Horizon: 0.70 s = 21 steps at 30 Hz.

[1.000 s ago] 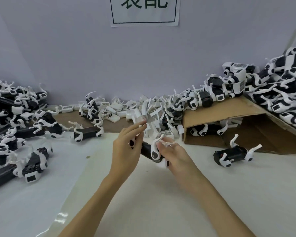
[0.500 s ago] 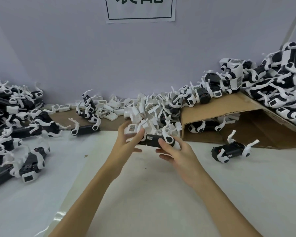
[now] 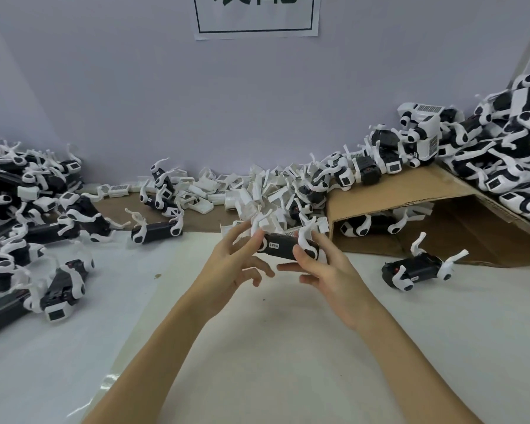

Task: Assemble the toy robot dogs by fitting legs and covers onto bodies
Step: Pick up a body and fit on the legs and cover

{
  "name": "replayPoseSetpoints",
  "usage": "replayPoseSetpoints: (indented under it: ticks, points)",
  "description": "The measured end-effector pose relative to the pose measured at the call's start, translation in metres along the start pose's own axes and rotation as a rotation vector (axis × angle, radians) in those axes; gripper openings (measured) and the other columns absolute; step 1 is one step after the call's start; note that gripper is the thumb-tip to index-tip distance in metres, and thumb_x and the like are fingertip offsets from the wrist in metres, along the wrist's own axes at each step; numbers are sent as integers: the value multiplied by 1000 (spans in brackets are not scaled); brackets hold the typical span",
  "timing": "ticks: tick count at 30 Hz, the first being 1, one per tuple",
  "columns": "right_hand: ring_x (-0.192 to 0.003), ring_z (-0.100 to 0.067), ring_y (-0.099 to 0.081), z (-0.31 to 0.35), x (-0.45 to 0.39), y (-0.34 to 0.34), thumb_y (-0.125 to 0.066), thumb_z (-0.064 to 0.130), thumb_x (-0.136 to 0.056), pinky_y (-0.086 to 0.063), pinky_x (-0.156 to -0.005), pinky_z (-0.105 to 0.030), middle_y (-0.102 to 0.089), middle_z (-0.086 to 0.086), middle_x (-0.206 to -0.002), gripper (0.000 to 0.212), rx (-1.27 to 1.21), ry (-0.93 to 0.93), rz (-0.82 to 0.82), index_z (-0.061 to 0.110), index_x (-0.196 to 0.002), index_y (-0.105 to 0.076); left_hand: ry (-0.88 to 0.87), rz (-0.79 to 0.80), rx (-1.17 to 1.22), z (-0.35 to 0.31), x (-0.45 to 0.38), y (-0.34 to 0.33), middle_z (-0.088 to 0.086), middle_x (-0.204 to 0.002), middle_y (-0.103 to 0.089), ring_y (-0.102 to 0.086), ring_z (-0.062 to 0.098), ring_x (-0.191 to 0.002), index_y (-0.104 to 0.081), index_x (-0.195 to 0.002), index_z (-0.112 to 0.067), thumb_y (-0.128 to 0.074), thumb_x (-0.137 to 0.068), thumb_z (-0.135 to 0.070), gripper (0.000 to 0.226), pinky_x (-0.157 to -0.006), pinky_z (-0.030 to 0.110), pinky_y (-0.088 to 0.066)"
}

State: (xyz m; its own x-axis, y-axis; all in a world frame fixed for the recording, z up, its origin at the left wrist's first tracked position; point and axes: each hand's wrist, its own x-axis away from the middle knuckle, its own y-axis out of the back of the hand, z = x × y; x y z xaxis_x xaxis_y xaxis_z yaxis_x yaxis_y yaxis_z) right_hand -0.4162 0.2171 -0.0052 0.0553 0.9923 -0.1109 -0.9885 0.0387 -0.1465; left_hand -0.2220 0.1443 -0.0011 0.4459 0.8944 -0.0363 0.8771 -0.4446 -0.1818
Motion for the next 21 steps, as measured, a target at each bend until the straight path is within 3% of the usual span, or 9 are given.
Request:
replayPoseSetpoints:
  ticks: [1, 3, 6, 9, 12, 13, 16, 19, 21]
  points:
    - [-111, -24, -75, 1, 0, 3, -80, 34, -92, -51, -84, -31, -70, 6, -131, 50, 52, 55, -6, 36, -136, -57, 29, 59, 40, -1, 0, 1, 16, -131, -69, -71, 36, -86, -56, -148, -17, -66, -98, -62, 69, -54, 30, -47]
    - [-119, -14, -69, 0, -1, 8, -83, 23, -90, -58, -87, -27, -65, 9, -136, 58, 221, 172, -6, 36, -139, -55, 155, 132, 154, -4, 0, 5, 19, -125, -69, -71, 39, -89, -63, -145, -13, -46, -96, -81, 85, -50, 28, -45]
    - [-126, -8, -59, -5, -2, 15, -86, 16, -86, -60, -87, -28, -56, 18, -142, 74, 528, 295, 34, 46, -144, -51, 331, 144, 273, -5, -2, 14, 22, -106, -64, -69, 37, -72, -69, -139, -10, -30, -89, -93, 104, -51, 29, -43]
    - [-122, -10, -58, -11, -4, 15, -89, 18, -83, -58, -86, -25, -52, 12, -140, 104, 737, 373, 25, 58, -157, -29, 359, 78, 231, -5, -3, 14, 18, -103, -73, -66, 35, -65, -64, -137, -11, -51, -93, -81, 84, -51, 29, -52]
    - [-112, -3, -64, -17, -8, 17, -97, 18, -72, -56, -86, -17, -56, 9, -131, 128, 698, 232, -52, 59, -158, -11, 307, 32, 251, -5, -3, 11, 14, -89, -72, -69, 40, -68, -64, -126, -8, -73, -93, -44, 50, -47, 30, -51]
    - [-101, -6, -70, -17, -7, 17, -95, 13, -74, -58, -81, -19, -61, 5, -126, 121, 624, 136, -70, 55, -157, -19, 270, 34, 261, -6, -3, 11, 15, -91, -72, -70, 42, -72, -67, -119, -8, -74, -91, -35, 40, -49, 31, -52]
    - [-90, -32, -76, -11, -5, 16, -70, -10, -90, -62, -74, -31, -74, -16, -107, 50, 334, -50, 0, 19, -130, -66, 110, 64, 244, -6, -3, 9, 19, -102, -73, -73, 47, -84, -72, -102, -11, -67, -91, -25, 18, -62, 35, -58]
    - [-105, -41, -69, -1, -1, 14, -51, -17, -94, -57, -99, -43, -70, -26, -114, 43, -71, -147, 146, 0, -133, -61, -92, 27, 38, -2, -6, 8, 24, -111, -70, -72, 47, -87, -68, -106, -11, -55, -95, -23, 20, -70, 40, -59]
    - [-114, -44, -65, 3, 0, 11, -58, 0, -96, -48, -113, -47, -67, -28, -125, 44, -254, -186, 168, 0, -140, -54, -178, 4, -75, 1, -6, 8, 22, -117, -67, -72, 39, -92, -67, -114, -12, -50, -98, -24, 26, -76, 45, -59]
